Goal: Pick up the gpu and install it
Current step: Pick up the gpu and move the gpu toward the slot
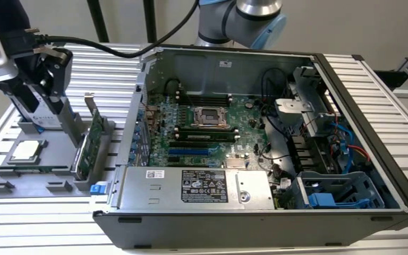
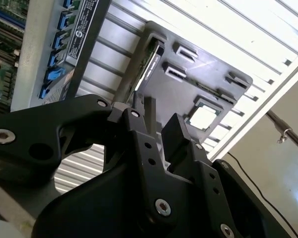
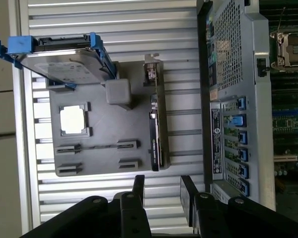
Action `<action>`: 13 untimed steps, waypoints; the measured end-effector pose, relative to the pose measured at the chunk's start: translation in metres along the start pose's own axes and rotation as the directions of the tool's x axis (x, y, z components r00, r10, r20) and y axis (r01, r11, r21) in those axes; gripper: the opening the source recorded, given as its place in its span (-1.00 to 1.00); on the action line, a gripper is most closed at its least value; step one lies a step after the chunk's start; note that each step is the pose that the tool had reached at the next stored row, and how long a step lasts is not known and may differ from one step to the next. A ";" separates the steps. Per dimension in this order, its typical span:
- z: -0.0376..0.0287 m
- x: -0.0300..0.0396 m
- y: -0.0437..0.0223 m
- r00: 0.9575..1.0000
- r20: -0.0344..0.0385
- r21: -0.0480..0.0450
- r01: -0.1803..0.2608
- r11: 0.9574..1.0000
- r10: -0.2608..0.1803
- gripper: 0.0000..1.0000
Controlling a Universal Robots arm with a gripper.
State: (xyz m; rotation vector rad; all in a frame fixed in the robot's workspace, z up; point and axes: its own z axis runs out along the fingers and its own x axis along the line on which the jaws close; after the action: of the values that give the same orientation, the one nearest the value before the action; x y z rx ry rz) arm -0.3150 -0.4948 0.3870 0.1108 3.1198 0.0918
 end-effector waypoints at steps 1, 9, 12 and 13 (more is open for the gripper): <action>0.0006 0.0000 0.0000 1.000 0.000 0.000 0.000 1.000 0.000 1.00; 0.0020 0.0000 -0.0001 1.000 0.000 0.000 0.000 1.000 0.000 1.00; 0.0032 0.0001 0.0003 1.000 0.000 0.000 0.000 1.000 0.000 1.00; 0.0036 0.0001 0.0006 1.000 0.000 0.000 0.000 1.000 0.000 1.00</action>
State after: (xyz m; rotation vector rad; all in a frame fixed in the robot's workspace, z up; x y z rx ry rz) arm -0.3150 -0.4939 0.3835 0.1108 3.1196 0.0920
